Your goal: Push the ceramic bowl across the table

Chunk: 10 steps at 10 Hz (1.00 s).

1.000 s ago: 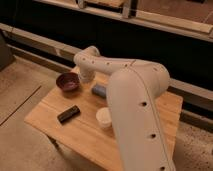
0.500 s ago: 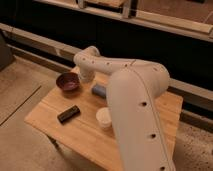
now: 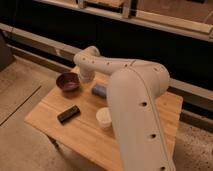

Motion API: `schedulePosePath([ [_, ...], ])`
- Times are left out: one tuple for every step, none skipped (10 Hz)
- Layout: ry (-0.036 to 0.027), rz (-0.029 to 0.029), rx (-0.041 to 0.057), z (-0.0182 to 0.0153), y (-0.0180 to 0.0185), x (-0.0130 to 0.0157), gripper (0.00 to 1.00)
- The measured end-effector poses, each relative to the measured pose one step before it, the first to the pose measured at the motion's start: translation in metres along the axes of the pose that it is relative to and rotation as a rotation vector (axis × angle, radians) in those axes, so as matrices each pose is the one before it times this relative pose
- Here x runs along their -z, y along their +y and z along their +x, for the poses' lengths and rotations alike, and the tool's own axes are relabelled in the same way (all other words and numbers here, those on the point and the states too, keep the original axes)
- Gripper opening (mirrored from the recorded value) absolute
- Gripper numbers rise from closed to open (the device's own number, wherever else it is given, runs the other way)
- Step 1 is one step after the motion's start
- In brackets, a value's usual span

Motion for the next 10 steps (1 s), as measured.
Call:
schedulePosePath([
  [-0.02693, -0.01149, 0.03465, -0.00928, 0.00546, -0.00015, 0.00],
  [-0.02391, -0.01300, 0.02627, -0.00694, 0.00326, -0.00024, 0.00],
  [-0.01725, -0.01415, 0.02138, -0.00374, 0.00159, -0.00112, 0.00],
  [-0.01168, -0.01688, 0.01986, -0.00156, 0.00164, -0.00222, 0.00],
  [-0.01147, -0.01717, 0.02237, -0.00179, 0.00191, -0.00231, 0.00],
  [-0.01323, -0.01642, 0.03511, -0.00319, 0.00024, -0.00199, 0.00],
  [-0.00526, -0.00895, 0.02705, -0.00188, -0.00104, -0.00133, 0.00],
  [-0.00364, -0.00858, 0.03801, -0.00295, -0.00253, -0.00102, 0.00],
  [0.00040, 0.00061, 0.04617, -0.00486, -0.00540, 0.00130, 0.00],
  [0.00349, 0.00349, 0.02717, -0.00291, -0.00432, 0.00146, 0.00],
])
